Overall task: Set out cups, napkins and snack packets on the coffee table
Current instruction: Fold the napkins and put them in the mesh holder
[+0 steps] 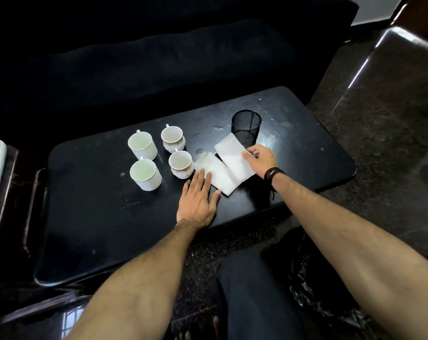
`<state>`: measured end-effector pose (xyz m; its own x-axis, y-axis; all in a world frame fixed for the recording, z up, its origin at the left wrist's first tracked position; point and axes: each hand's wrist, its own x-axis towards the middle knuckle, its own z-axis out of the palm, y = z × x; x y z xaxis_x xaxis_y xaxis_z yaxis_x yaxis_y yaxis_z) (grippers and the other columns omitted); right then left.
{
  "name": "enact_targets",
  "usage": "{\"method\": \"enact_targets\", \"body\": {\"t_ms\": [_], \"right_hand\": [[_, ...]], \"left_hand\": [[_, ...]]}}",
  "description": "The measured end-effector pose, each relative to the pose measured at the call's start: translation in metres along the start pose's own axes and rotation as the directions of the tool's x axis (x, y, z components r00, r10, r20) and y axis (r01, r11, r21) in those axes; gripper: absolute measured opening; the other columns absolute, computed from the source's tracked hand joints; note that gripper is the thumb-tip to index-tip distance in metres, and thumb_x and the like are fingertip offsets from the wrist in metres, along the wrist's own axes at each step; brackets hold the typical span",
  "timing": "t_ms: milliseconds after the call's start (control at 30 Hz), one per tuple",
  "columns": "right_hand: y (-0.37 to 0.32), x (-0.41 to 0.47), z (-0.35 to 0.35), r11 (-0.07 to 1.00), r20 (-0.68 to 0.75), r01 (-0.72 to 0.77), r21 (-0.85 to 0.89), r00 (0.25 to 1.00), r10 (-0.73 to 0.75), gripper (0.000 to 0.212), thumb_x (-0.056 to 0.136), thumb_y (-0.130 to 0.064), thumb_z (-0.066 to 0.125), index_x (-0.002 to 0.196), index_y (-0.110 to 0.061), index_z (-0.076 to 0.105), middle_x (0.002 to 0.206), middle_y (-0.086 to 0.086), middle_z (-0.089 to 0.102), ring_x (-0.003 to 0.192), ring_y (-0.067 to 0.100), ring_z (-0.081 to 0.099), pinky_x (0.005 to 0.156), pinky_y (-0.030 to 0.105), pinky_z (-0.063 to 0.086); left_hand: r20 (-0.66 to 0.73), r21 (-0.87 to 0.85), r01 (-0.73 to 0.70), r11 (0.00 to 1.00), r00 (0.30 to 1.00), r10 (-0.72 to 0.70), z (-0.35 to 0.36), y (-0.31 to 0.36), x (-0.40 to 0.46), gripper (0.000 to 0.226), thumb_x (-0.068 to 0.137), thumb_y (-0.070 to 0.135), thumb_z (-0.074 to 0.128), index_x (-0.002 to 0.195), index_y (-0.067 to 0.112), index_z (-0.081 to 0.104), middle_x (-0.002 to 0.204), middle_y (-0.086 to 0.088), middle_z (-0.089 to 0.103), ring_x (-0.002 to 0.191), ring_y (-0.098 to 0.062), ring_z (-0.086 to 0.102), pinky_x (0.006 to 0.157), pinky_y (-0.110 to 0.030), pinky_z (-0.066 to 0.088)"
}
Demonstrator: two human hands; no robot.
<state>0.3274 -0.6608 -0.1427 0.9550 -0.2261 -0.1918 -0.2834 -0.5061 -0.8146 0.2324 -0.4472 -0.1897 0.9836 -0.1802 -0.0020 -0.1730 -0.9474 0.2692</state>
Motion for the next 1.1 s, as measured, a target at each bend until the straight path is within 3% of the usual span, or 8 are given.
{"method": "enact_targets", "body": {"t_ms": [67, 133, 233, 400, 600, 833, 967, 1100], "right_hand": [[0.005, -0.001, -0.007, 0.989, 0.16, -0.138, 0.057, 0.979, 0.128, 0.036, 0.077, -0.022, 0.08, 0.109, -0.02, 0.063, 0.093, 0.002, 0.065, 0.082, 0.016, 0.062, 0.057, 0.022, 0.049], [0.01, -0.004, -0.011, 0.977, 0.23, -0.18, 0.114, 0.962, 0.15, 0.041, 0.072, -0.007, 0.083, 0.107, -0.015, 0.062, 0.095, 0.007, 0.066, 0.081, 0.02, 0.063, 0.061, 0.031, 0.055], [0.007, -0.009, -0.022, 0.947, 0.13, -0.127, 0.295, 0.987, 0.092, 0.023, 0.068, -0.003, 0.084, 0.083, -0.014, 0.07, 0.079, 0.003, 0.069, 0.073, 0.017, 0.064, 0.07, 0.036, 0.058], [-0.028, -0.001, -0.05, 0.891, -0.018, 0.003, 0.455, 1.0, 0.007, 0.008, 0.082, -0.011, 0.075, 0.08, -0.017, 0.071, 0.073, -0.007, 0.07, 0.068, 0.008, 0.066, 0.053, 0.024, 0.056], [-0.087, 0.049, -0.097, 0.963, -0.156, 0.262, 0.065, 0.956, -0.249, 0.007, 0.089, -0.01, 0.065, 0.094, -0.014, 0.069, 0.088, 0.005, 0.066, 0.061, 0.013, 0.065, 0.041, 0.023, 0.053], [-0.129, 0.087, -0.115, 0.918, -0.06, 0.339, -0.206, 0.932, -0.357, 0.021, 0.088, 0.001, 0.064, 0.086, -0.02, 0.068, 0.087, 0.008, 0.064, 0.068, 0.02, 0.068, 0.043, 0.023, 0.057], [-0.125, 0.095, -0.098, 0.877, 0.01, 0.356, -0.324, 0.928, -0.373, 0.021, 0.085, 0.0, 0.063, 0.095, -0.015, 0.072, 0.092, 0.008, 0.069, 0.077, 0.021, 0.068, 0.061, 0.031, 0.061], [-0.126, 0.097, -0.093, 0.824, 0.053, 0.381, -0.42, 0.916, -0.397, 0.027, 0.079, -0.003, 0.06, 0.095, -0.021, 0.073, 0.09, 0.004, 0.07, 0.08, 0.014, 0.062, 0.069, 0.022, 0.048]], "left_hand": [[0.003, 0.01, 0.009, 1.0, 1.0, -0.01, 0.0, 0.0, -0.001, 0.072, 0.098, 0.061, 0.018, 0.158, 0.022, 0.012, 0.166, -0.001, 0.006, 0.153, -0.016, 0.002, 0.124, -0.038, 0.006], [0.006, 0.018, 0.021, 1.0, 1.0, -0.021, -0.001, 0.001, -0.001, 0.073, 0.097, 0.062, 0.018, 0.158, 0.023, 0.011, 0.166, -0.003, 0.005, 0.153, -0.017, 0.002, 0.124, -0.038, 0.006], [0.008, 0.027, 0.019, 0.999, 1.0, -0.019, -0.001, 0.001, 0.0, 0.073, 0.096, 0.063, 0.016, 0.158, 0.025, 0.011, 0.166, -0.005, 0.005, 0.153, -0.019, 0.002, 0.123, -0.038, 0.005], [0.044, 0.063, 0.007, 0.998, 0.999, -0.01, -0.004, 0.006, 0.0, 0.068, 0.098, 0.059, 0.013, 0.158, 0.029, 0.006, 0.166, -0.005, 0.004, 0.153, -0.02, 0.0, 0.124, -0.042, 0.005], [0.032, 0.063, 0.041, 0.997, 0.999, -0.043, 0.002, 0.017, 0.01, 0.069, 0.097, 0.06, 0.011, 0.158, 0.03, 0.004, 0.166, -0.003, 0.002, 0.153, -0.021, -0.001, 0.123, -0.044, 0.002], [0.025, 0.061, 0.022, 0.998, 0.999, -0.024, 0.004, 0.012, 0.012, 0.066, 0.097, 0.059, 0.009, 0.157, 0.032, 0.001, 0.166, 0.0, -0.002, 0.153, -0.02, -0.002, 0.123, -0.044, 0.003], [0.011, 0.051, 0.026, 0.998, 1.0, -0.027, 0.005, 0.011, 0.012, 0.067, 0.096, 0.061, 0.011, 0.157, 0.033, 0.006, 0.166, -0.002, -0.002, 0.153, -0.021, 0.0, 0.122, -0.044, 0.004], [0.011, 0.051, 0.038, 0.998, 0.999, -0.038, 0.005, 0.011, 0.012, 0.067, 0.097, 0.061, 0.013, 0.157, 0.034, 0.006, 0.166, -0.004, 0.002, 0.153, -0.022, 0.005, 0.122, -0.044, 0.004]]}}
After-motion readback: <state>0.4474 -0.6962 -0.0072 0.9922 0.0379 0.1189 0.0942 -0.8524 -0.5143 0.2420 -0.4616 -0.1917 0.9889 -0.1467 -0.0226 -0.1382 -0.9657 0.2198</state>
